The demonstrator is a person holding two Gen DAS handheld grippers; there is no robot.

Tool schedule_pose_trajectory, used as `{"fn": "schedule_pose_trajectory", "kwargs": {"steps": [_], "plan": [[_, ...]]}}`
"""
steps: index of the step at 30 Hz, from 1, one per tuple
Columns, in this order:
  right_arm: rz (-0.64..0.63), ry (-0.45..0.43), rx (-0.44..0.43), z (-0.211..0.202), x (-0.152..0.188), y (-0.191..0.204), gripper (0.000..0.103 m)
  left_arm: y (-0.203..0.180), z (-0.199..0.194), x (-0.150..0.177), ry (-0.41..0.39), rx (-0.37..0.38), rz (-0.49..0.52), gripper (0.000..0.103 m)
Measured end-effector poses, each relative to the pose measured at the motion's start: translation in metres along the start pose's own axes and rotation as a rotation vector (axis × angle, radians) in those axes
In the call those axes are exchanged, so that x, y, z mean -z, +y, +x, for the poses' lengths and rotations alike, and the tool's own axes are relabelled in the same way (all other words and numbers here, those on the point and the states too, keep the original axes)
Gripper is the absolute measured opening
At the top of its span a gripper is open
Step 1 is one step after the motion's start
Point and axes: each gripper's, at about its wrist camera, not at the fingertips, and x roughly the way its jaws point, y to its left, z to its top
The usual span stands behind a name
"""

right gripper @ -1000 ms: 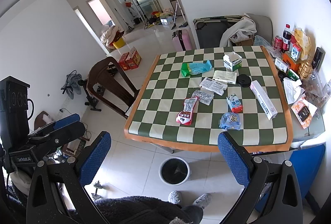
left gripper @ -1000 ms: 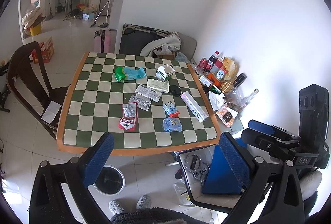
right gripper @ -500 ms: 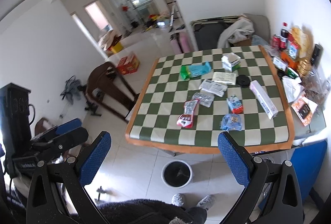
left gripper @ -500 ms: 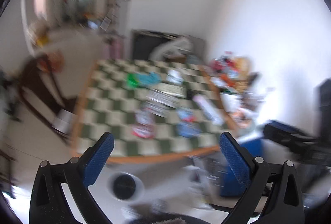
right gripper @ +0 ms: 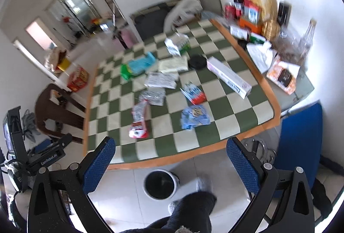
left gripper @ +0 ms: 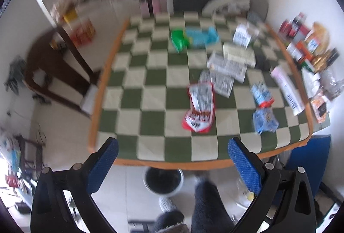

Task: Collect trash
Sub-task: 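Grasp the red-white snack wrapper with left tool while right tool grasps the DHA milk carton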

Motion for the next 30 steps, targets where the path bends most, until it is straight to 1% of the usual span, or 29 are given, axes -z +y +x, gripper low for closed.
{"fn": "schedule_pose_trajectory", "kwargs": {"steps": [1, 3, 4, 5, 8, 10, 13, 14, 15, 16, 18, 19, 20, 22, 23, 24, 25, 26, 27, 30], "plan": [[0.004, 0.025, 0.014, 0.018, -0.007, -0.001, 0.103, -0.003, 0.014, -0.001, 0.029, 0.001, 0.000, 0.103], [0.001, 0.047, 0.020, 0.055, -0.024, -0.025, 0.103, -0.016, 0.054, -0.012, 0.105, 0.002, -0.008, 0.103], [-0.001, 0.078, 0.036, 0.081, -0.034, -0.025, 0.103, -0.021, 0.070, -0.017, 0.135, 0.005, -0.012, 0.103], [-0.002, 0.098, 0.033, 0.113, -0.048, -0.043, 0.103, -0.028, 0.090, -0.024, 0.172, 0.007, -0.021, 0.103], [-0.026, 0.195, 0.037, 0.187, -0.083, -0.056, 0.103, -0.045, 0.143, -0.045, 0.252, 0.028, -0.032, 0.103], [-0.054, 0.253, 0.050, 0.234, -0.100, -0.057, 0.103, -0.054, 0.174, -0.057, 0.302, 0.042, -0.039, 0.103], [-0.098, 0.334, 0.078, 0.296, -0.115, -0.055, 0.103, -0.064, 0.214, -0.068, 0.370, 0.052, -0.046, 0.102], [-0.109, 0.362, 0.083, 0.312, -0.118, -0.055, 0.103, -0.065, 0.226, -0.070, 0.393, 0.054, -0.051, 0.100], [-0.119, 0.386, 0.087, 0.328, -0.120, -0.054, 0.103, -0.065, 0.234, -0.071, 0.411, 0.046, -0.058, 0.091], [-0.131, 0.412, 0.092, 0.346, -0.121, -0.054, 0.102, -0.065, 0.242, -0.071, 0.425, 0.041, -0.063, 0.085], [-0.155, 0.451, 0.106, 0.371, -0.122, -0.052, 0.102, -0.063, 0.251, -0.071, 0.447, 0.045, -0.079, 0.062], [-0.168, 0.466, 0.117, 0.379, -0.122, -0.051, 0.102, -0.063, 0.254, -0.070, 0.450, 0.048, -0.082, 0.055], [-0.188, 0.480, 0.127, 0.392, -0.121, -0.049, 0.101, -0.063, 0.255, -0.069, 0.452, 0.037, -0.079, 0.055], [-0.216, 0.502, 0.143, 0.412, -0.120, -0.047, 0.095, -0.062, 0.254, -0.067, 0.444, 0.029, -0.071, 0.053], [-0.225, 0.513, 0.146, 0.420, -0.119, -0.047, 0.088, -0.062, 0.253, -0.066, 0.442, 0.019, -0.068, 0.051], [-0.233, 0.523, 0.146, 0.427, -0.118, -0.046, 0.076, -0.062, 0.253, -0.065, 0.441, 0.003, -0.068, 0.046], [-0.242, 0.531, 0.148, 0.434, -0.117, -0.046, 0.073, -0.060, 0.251, -0.064, 0.436, -0.006, -0.072, 0.043], [-0.249, 0.528, 0.157, 0.438, -0.117, -0.045, 0.065, -0.060, 0.249, -0.065, 0.437, -0.003, -0.079, 0.041], [-0.263, 0.509, 0.157, 0.438, -0.117, -0.043, 0.060, -0.058, 0.246, -0.065, 0.435, -0.004, -0.085, 0.040], [-0.265, 0.485, 0.135, 0.441, -0.119, -0.043, 0.054, -0.054, 0.233, -0.068, 0.413, -0.027, -0.080, 0.037]]}}
